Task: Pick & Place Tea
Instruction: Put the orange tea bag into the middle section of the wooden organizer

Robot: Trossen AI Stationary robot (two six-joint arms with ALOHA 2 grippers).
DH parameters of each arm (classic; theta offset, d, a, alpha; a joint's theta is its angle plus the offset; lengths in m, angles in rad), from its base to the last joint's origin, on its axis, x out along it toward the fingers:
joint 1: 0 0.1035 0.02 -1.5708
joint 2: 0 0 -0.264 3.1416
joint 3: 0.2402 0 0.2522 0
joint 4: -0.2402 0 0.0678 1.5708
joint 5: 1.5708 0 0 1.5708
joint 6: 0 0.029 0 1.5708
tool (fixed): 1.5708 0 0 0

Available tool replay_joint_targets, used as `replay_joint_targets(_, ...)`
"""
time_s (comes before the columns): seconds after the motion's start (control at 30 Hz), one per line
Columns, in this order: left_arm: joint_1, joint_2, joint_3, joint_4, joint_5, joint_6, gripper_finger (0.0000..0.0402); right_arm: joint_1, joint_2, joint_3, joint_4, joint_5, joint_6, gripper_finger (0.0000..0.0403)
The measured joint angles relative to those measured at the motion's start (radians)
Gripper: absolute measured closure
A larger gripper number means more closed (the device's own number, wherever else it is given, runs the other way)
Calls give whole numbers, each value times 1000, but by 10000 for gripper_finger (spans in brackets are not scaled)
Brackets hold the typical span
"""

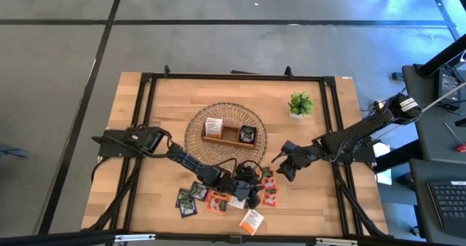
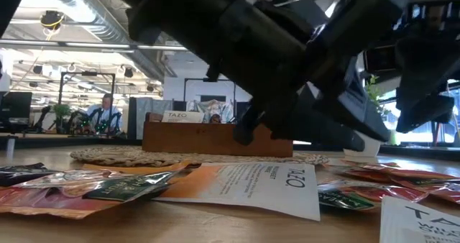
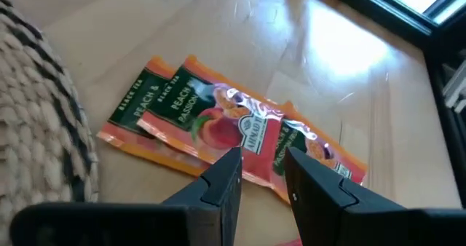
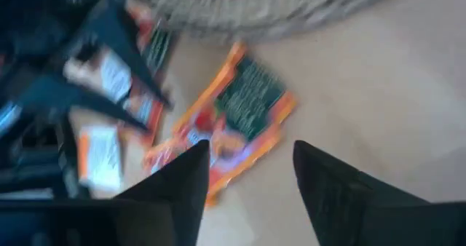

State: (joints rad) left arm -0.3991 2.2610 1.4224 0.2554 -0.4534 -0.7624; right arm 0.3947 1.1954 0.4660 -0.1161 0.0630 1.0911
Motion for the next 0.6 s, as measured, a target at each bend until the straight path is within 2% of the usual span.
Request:
replay_joint_targets(0.13, 2, 16, 2, 27, 20, -2, 299, 0, 0, 0, 20, 130, -5, 178)
replay_joint_targets(0.2, 2, 21, 0, 23, 28, -2, 301, -5, 1, 0, 20, 144, -22, 172)
replay_joint_targets(0.43, 10, 41, 1, 37, 63, -2, 301, -39, 92, 0, 44, -1, -52, 174)
replay_joint_targets(0.6, 21, 43, 2, 33, 93, 6, 300, -61, 182, 0, 139, -110, -84, 184)
